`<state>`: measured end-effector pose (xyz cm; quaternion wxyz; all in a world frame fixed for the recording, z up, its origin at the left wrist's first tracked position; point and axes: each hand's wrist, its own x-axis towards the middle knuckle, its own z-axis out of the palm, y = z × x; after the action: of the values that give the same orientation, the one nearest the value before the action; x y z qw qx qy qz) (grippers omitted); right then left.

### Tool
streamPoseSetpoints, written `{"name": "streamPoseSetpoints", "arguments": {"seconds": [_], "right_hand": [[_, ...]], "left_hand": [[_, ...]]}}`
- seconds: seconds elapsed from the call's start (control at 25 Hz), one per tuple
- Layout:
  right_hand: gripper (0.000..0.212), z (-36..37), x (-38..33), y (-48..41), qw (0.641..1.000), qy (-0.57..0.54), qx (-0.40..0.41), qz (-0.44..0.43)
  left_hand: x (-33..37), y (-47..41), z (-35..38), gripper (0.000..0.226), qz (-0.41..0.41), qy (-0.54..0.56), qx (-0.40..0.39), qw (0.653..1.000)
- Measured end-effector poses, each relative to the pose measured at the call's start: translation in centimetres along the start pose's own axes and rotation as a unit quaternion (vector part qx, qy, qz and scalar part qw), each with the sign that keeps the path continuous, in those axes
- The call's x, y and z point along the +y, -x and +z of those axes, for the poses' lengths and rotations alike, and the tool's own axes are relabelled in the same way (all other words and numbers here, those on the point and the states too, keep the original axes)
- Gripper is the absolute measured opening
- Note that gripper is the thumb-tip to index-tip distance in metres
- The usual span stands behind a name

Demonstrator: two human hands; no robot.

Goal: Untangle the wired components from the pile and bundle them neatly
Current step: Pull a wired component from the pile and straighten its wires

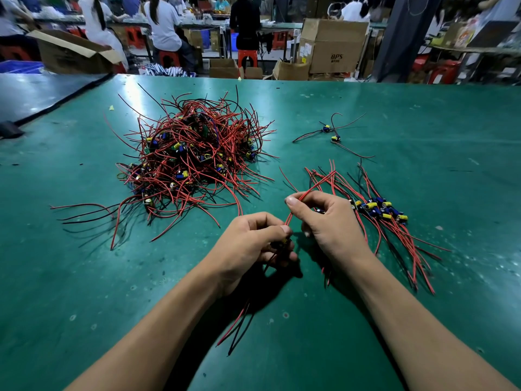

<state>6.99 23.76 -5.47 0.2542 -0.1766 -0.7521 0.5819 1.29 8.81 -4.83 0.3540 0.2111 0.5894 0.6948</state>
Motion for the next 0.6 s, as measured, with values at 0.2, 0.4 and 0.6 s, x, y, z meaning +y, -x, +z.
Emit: {"name": "streamPoseSetpoints", "arguments": {"seconds": [0.2,0.4,0.6], "right_hand": [[0.014,0.2,-0.5,0.5,0.983,-0.145,-0.073,0.082],[0.017,0.7,-0.8,1.0,0.974,-0.174,-0.096,0.112],[0.022,0.7,-0.8,1.1,0.972,-0.136,-0.133,0.138]], "left_hand": [[-0.1,0.0,0.3,0.014,0.014,-0.015,0.006,1.0],[-0.6,0.0,0.3,0.015,0.037,-0.049,0.052,0.997],[-0.6,0.0,0.3,0.018,0.045,-0.06,0.061,0.995]]}}
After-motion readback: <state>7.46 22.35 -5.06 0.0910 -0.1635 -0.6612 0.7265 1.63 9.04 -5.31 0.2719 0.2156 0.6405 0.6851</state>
